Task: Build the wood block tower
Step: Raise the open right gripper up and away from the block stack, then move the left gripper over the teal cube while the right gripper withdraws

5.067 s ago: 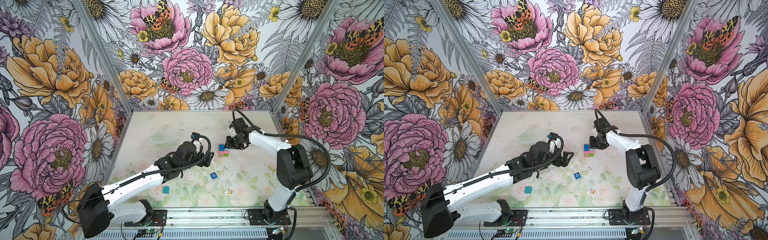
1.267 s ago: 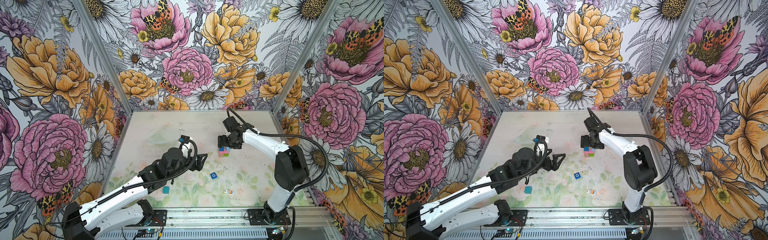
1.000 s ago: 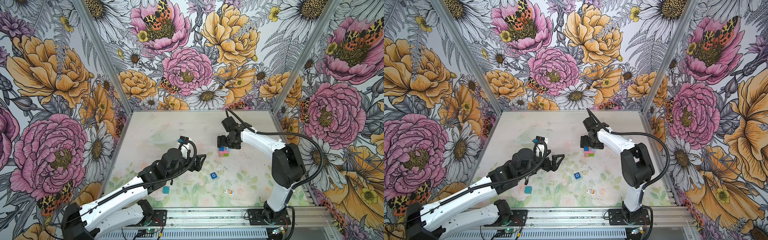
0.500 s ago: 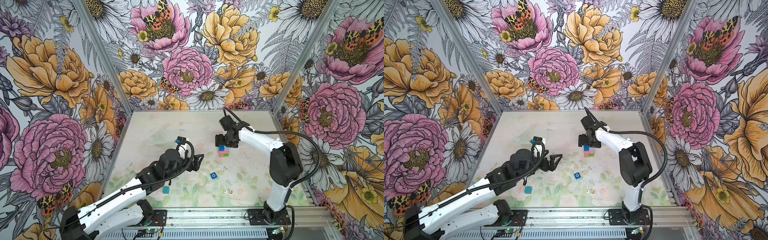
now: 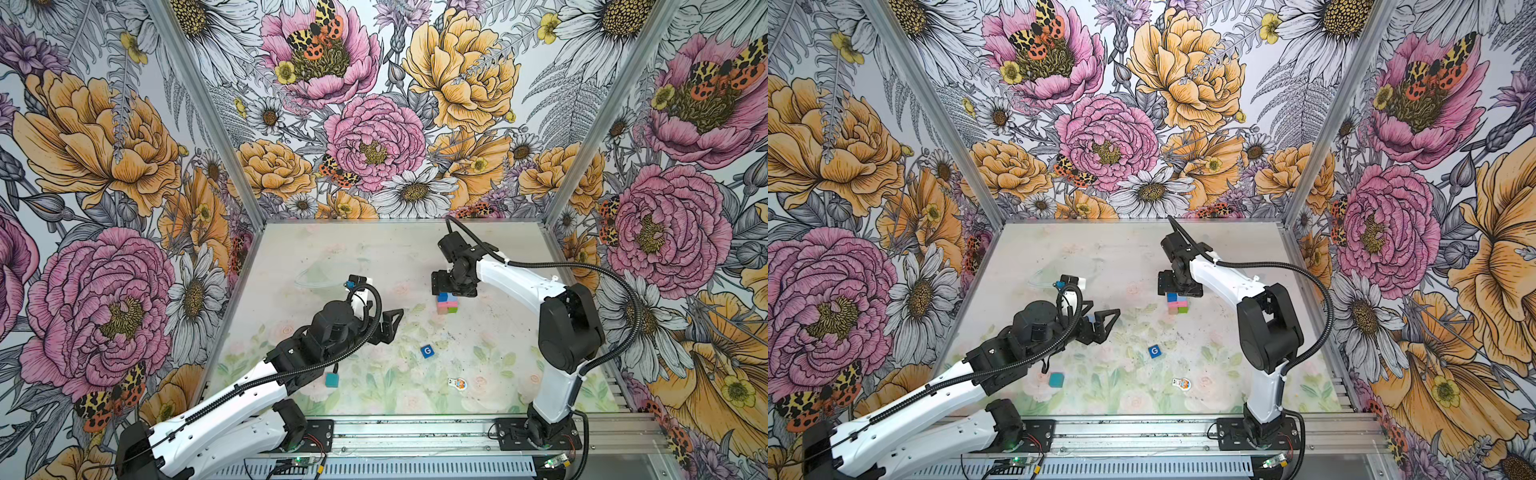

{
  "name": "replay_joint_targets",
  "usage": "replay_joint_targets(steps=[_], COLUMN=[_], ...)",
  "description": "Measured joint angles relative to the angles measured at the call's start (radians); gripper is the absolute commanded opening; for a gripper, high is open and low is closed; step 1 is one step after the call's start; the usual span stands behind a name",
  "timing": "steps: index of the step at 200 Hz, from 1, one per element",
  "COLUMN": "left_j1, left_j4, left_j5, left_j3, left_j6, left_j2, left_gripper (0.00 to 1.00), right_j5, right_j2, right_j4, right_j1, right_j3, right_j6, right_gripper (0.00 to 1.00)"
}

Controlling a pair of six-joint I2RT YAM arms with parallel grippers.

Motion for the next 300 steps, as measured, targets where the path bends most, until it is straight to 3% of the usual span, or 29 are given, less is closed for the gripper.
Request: replay_joint_targets(steps=[59, 99, 137, 163, 202, 231, 300], left_j1=[0.005, 0.018, 0.02, 0.025, 0.026, 0.026, 0.026], left_j4=[0.0, 0.0, -0.001, 0.0, -0.002, -0.012, -0.089], left_j5=[0.0, 0.001, 0.003, 0.003, 0.003, 0.003, 0.002], left_j3=[-0.013, -0.02, -0.029, -0.031, -0.032, -0.032, -0.031], left_j6=[0.0, 0.0, 0.0, 0.0, 0.0, 0.0, -0.015], left_j2=[-0.019, -0.023, -0.024, -0.03, -0.041, -0.051, -0.146], left_gripper=[0.99, 0.99, 0.99, 0.99, 0.99, 0.99, 0.99], right_j5=[0.014, 0.024, 0.026, 0.026, 0.025, 0.025, 0.051], right_j2=[0.042, 0.049, 0.049, 0.049, 0.05, 0.047, -0.171], right_j4=[-0.01, -0.014, -0.017, -0.018, -0.018, -0.03, -0.072], right_j1=[0.002, 0.003, 0.003, 0.003, 0.004, 0.008, 0.022], right_j3=[0.018, 0.022, 0.025, 0.026, 0.026, 0.04, 0.084], right_j6=[0.004, 0.008, 0.006, 0.006, 0.004, -0.003, -0.012], right_gripper=[0.8, 0.59, 0.52, 0.54, 0.73, 0.8, 0.81])
